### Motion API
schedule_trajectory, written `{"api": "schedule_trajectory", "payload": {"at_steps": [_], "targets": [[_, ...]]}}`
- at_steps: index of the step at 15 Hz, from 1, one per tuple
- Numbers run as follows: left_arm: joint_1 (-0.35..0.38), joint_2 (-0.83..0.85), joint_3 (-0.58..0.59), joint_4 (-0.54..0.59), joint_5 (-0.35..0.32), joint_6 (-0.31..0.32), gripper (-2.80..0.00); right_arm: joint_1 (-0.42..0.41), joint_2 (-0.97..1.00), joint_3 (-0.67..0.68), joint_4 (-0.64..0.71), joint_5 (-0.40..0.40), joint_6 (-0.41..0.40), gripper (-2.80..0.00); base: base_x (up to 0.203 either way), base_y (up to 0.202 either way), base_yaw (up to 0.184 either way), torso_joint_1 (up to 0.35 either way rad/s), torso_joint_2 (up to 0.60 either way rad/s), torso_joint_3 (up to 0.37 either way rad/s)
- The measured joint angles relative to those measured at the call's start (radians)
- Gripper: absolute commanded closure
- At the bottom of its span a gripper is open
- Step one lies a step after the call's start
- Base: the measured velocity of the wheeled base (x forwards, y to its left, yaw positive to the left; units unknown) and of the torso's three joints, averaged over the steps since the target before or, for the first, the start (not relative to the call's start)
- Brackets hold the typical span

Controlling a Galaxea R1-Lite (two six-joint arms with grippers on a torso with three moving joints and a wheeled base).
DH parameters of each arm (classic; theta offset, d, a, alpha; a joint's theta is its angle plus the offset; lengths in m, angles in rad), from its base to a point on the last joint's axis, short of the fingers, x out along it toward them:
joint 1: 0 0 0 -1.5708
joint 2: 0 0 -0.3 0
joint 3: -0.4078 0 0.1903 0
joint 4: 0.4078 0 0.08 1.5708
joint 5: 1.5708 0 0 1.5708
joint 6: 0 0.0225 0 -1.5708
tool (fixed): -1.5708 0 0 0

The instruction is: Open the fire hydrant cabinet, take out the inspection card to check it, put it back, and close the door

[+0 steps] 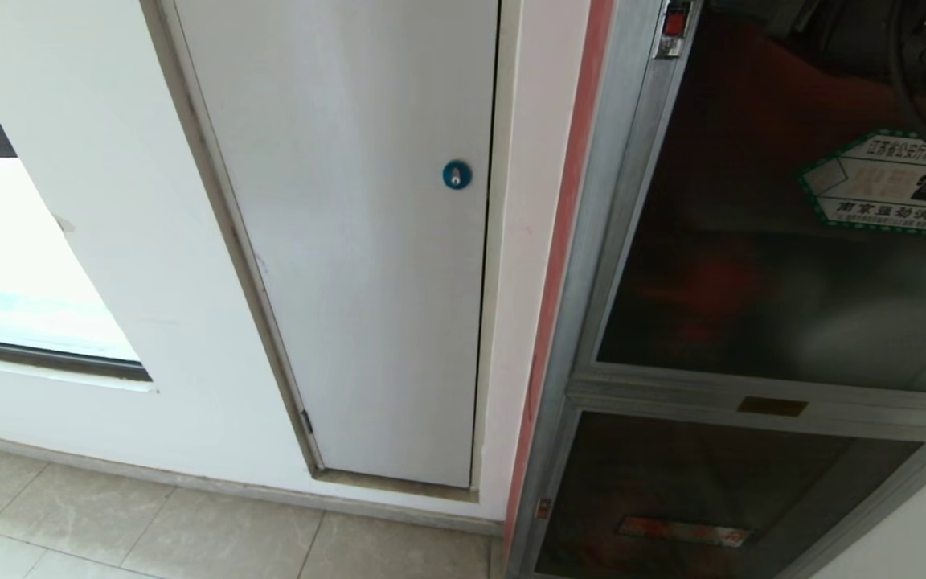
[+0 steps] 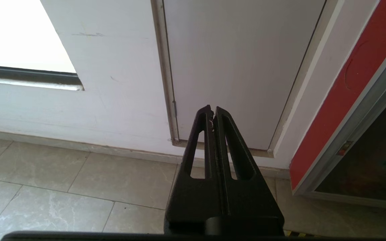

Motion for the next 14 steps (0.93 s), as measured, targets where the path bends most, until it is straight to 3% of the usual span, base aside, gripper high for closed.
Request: {"api": "schedule_trajectory", "payload": {"at_steps": [7,14], "targets": [[0.0,0.0,0.0,0.0,0.0,0.0,0.0,0.001,0.068,-0.301,0.253,0.007,0.082,0.0,0.0,0.0,0.0,0.0,0.0,0.0],[0.0,0.0,0.0,0.0,0.0,0.0,0.0,0.001,0.13,-0.338,0.274,0.002,0.078,0.0,0.0,0.0,0.0,0.0,0.0,0.0]]}}
